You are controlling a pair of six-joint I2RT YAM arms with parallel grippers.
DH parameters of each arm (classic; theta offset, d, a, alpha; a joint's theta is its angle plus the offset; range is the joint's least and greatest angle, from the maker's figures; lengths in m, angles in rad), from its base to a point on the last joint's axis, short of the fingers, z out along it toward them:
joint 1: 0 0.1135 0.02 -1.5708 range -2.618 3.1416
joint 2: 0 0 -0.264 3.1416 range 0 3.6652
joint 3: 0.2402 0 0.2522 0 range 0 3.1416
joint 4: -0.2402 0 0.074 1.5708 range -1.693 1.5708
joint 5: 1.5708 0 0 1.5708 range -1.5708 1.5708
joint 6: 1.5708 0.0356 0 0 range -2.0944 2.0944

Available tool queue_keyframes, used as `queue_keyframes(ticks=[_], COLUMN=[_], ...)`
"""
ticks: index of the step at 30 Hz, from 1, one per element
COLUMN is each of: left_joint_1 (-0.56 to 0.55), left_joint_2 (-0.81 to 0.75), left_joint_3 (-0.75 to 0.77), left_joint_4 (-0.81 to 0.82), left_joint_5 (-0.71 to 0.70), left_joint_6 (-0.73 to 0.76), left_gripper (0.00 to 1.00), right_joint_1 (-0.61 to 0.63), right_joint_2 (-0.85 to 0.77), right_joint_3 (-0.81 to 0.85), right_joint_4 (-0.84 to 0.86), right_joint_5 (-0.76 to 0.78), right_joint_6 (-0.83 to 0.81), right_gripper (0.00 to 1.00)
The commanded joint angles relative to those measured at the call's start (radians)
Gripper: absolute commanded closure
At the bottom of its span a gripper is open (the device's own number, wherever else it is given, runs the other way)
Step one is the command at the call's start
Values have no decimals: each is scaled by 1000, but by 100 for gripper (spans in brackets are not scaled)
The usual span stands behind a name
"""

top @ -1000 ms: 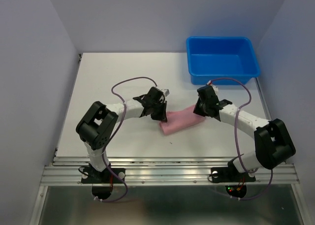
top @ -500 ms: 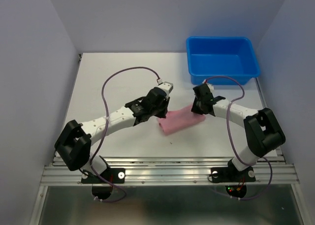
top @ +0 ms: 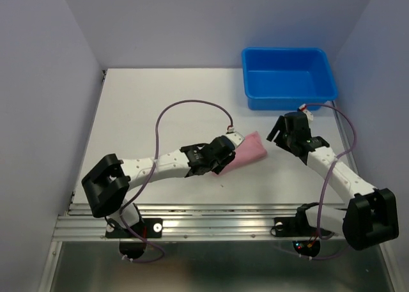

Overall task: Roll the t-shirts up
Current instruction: Roll the T-shirt to the center of the board.

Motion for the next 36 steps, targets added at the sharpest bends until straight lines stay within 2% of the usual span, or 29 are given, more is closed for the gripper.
queue_keyframes(ticks=[1, 2, 4, 8, 19, 28, 31, 32, 34, 36], left_joint_1=[-37, -51, -61, -84, -114, -114, -110, -110, -98, -84], left_joint_2=[33, 39, 47, 87, 263, 372, 394, 397, 401, 395], left_joint_3=[30, 30, 30, 34, 90, 139, 140, 142, 151, 156], left_joint_4=[-30, -30, -24, -26, 5, 28, 34, 36, 31, 27], left_joint_5=[-51, -53, -47, -54, -108, -134, -136, -128, -113, -79], left_joint_6=[51, 58, 63, 94, 152, 158, 153, 153, 141, 120], left_gripper=[51, 57, 57, 47, 36, 35, 55, 81, 100, 100], right_joint_1=[-24, -24, -24, -24, -24, -24, -24, -24, -24, -24], right_joint_2=[-82, -93, -116, -130, -135, -141, -142, -142, -142, -145], right_joint_3=[-52, -60, -75, -90, -87, -93, -96, -96, -96, -98], right_joint_4=[-59, -63, -77, -83, -83, -82, -82, -80, -82, -82], right_joint_5=[-19, -22, -22, -29, -40, -46, -45, -46, -48, -48], right_joint_6=[20, 23, 30, 40, 44, 44, 46, 44, 43, 43], right_gripper=[26, 26, 25, 24, 22, 22, 22, 22, 22, 22])
